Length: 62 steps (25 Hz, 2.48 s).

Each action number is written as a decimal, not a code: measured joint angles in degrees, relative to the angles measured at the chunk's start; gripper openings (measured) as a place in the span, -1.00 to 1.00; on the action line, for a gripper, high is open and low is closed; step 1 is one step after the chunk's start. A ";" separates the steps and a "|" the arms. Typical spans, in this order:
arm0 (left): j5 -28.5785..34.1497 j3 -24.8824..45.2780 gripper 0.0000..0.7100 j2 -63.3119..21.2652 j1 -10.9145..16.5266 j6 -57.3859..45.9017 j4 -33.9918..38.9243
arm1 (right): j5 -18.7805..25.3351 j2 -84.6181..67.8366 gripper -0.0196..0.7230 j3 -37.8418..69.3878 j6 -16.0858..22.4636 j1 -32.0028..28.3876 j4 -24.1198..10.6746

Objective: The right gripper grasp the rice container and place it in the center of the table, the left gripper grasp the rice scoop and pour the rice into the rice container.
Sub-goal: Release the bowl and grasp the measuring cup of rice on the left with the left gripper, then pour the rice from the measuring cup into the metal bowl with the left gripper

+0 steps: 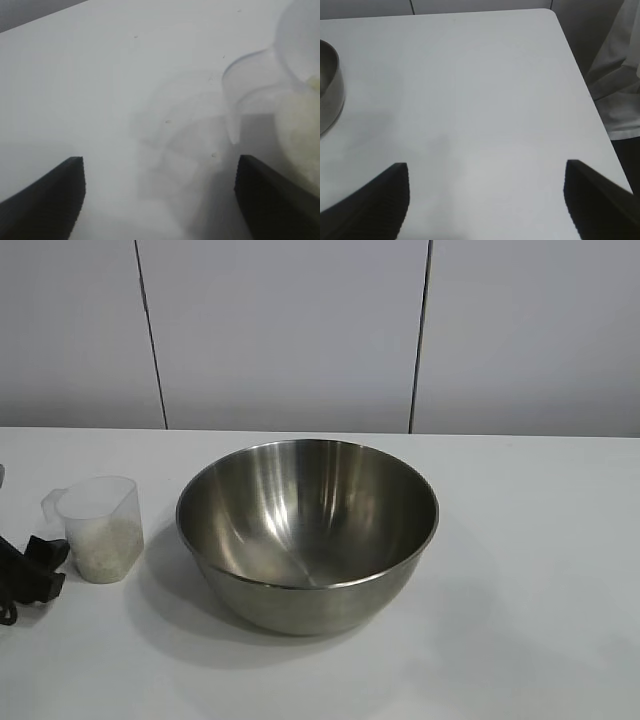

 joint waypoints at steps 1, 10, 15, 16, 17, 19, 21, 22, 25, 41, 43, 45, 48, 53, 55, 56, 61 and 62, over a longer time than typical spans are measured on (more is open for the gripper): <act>0.01 -0.17 0.57 0.00 0.00 0.00 0.00 | 0.00 0.00 0.61 0.00 0.00 0.00 0.00; 0.06 -1.44 0.54 -0.06 0.00 -3.30 0.94 | 0.00 0.00 0.61 0.00 0.00 0.00 0.00; 0.20 -1.44 0.52 -1.29 0.00 -4.15 2.83 | -0.07 0.00 0.61 0.00 0.00 0.00 0.00; 0.20 -1.44 0.50 -1.36 0.00 -4.22 2.89 | -0.07 0.00 0.61 0.00 0.00 0.00 0.00; 0.20 -1.44 0.47 -1.36 0.00 -4.35 2.97 | -0.07 0.00 0.61 0.00 0.00 0.00 0.00; 0.26 -1.44 0.32 -1.36 0.00 -5.15 3.17 | -0.07 0.00 0.61 0.00 0.00 0.00 0.00; 0.26 -1.44 0.13 -1.36 0.00 -6.31 3.17 | -0.07 0.00 0.61 0.00 0.00 0.00 0.00; 0.26 -1.44 0.00 -1.36 0.00 -6.54 3.17 | -0.07 0.00 0.61 0.00 0.00 0.00 0.00; 0.26 -1.44 -0.41 -1.40 0.00 -7.06 3.70 | -0.07 0.00 0.61 0.00 0.00 0.00 0.00; 0.60 -1.44 -0.97 -8.04 0.00 -8.92 13.50 | -0.01 0.00 0.61 0.00 0.00 0.00 0.00; 0.71 -1.44 -0.97 -10.47 0.00 -8.92 13.62 | -0.01 0.00 0.61 0.00 0.00 0.00 0.00; 0.84 -1.83 -0.97 -13.13 0.00 -8.92 14.60 | -0.01 0.00 0.61 0.00 0.00 0.00 0.00; 2.38 -3.99 -0.97 -17.88 -0.12 -8.92 18.37 | -0.01 0.00 0.61 0.00 0.00 0.00 0.00; 18.56 -10.87 -0.97 -26.34 -5.87 -4.35 23.10 | -0.01 0.00 0.61 0.00 0.00 0.00 0.00; 25.53 -14.02 -0.97 -28.14 -9.63 1.91 24.07 | -0.01 0.00 0.61 0.00 0.00 0.00 0.00; 28.74 -15.68 -0.97 -28.59 -11.82 6.44 24.29 | -0.01 0.00 0.61 0.00 0.00 0.00 0.00; 38.34 -21.06 -0.97 -28.73 -21.68 30.20 24.55 | -0.01 0.00 0.61 0.00 0.00 0.00 0.00; 38.87 -21.36 -0.97 -28.73 -22.99 35.00 24.61 | -0.01 0.00 0.61 0.00 0.00 0.00 0.00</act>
